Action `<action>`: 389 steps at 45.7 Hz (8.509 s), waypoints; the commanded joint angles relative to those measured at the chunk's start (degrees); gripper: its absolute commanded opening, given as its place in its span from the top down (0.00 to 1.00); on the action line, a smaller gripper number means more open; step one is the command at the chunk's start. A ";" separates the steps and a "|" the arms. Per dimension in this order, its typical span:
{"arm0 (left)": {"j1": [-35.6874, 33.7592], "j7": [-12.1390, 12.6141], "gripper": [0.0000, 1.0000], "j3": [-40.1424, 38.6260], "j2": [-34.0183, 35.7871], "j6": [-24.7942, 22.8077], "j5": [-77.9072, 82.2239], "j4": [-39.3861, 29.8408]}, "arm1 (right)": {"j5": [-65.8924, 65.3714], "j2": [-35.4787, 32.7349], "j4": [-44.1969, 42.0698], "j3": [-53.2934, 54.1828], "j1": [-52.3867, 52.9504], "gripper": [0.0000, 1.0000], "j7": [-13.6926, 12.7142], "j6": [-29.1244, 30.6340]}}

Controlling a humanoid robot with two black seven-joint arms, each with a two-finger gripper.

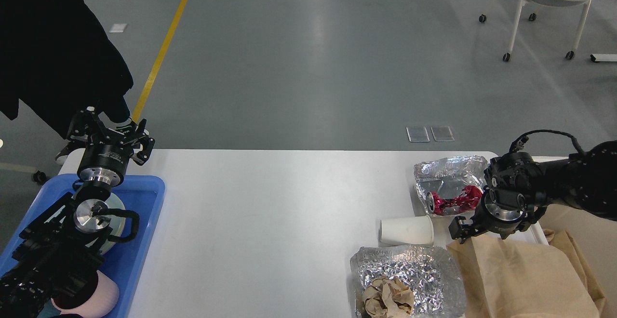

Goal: Tidy desktop
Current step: 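Close the right gripper on the brown paper bag, then lift the brown paper bag and carry it over the white bin, then release the brown paper bag into the white bin, then raise the right gripper and bring it back over the table, then lower the right gripper and grasp the clear bag holding the red can, then lift the clear bag and carry it toward the white bin, then drop the clear bag with the red can into the white bin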

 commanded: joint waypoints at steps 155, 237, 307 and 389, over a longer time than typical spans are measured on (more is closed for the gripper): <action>0.00 0.00 0.03 0.00 0.00 0.00 0.00 0.00 | 9.40 -11.75 -0.07 -0.60 25.29 0.00 -1.23 -11.96; 0.00 0.00 0.03 0.00 0.00 0.00 0.00 0.00 | 37.70 -11.22 -6.02 2.11 -3.61 0.06 -1.50 -15.38; 0.00 0.00 0.03 0.00 0.00 0.00 0.00 0.00 | 37.53 -4.89 -9.01 12.93 -13.46 1.00 -2.11 -23.38; 0.00 0.00 0.03 0.00 0.00 0.00 0.00 0.00 | 37.61 -27.12 -7.70 1.59 13.45 1.00 -7.74 -5.97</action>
